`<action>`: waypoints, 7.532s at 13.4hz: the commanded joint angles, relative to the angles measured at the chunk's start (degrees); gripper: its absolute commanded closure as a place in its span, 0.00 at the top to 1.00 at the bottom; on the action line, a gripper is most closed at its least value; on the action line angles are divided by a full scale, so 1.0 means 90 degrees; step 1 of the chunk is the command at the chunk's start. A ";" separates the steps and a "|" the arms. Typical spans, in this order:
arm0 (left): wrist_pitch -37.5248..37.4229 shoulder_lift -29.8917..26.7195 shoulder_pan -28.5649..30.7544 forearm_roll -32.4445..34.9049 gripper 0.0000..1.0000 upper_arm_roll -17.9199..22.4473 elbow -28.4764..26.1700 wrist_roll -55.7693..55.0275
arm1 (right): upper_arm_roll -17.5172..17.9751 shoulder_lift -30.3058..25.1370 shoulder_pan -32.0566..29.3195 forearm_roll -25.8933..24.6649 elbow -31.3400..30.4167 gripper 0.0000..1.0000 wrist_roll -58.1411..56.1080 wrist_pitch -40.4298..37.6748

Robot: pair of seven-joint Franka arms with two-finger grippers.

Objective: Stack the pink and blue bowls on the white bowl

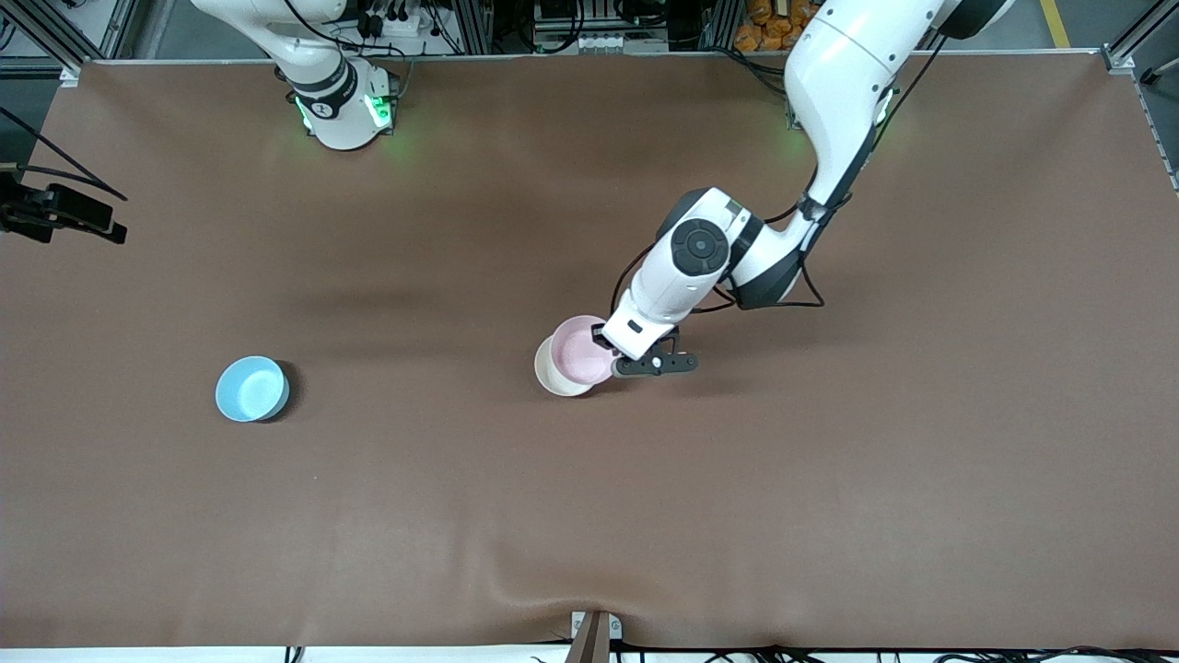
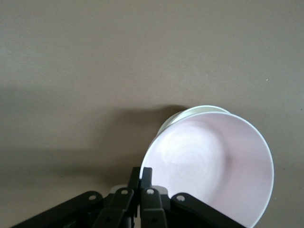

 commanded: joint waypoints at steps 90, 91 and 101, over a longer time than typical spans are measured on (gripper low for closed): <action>-0.6102 -0.4255 0.3749 0.0526 1.00 0.0727 0.0640 0.3984 | 0.0075 0.2316 0.2972 0.2075 -0.1289 0.00 0.3281 0.4622; -0.6102 -0.4304 0.3837 0.0226 1.00 0.0698 0.0640 0.3936 | 0.0075 0.2316 0.3119 0.2086 -0.1289 0.00 0.3447 0.4632; -0.6092 -0.4217 0.3818 0.0399 1.00 0.0717 0.1127 0.3916 | 0.0075 0.3107 0.4311 0.2086 -0.1250 0.00 0.5508 0.6008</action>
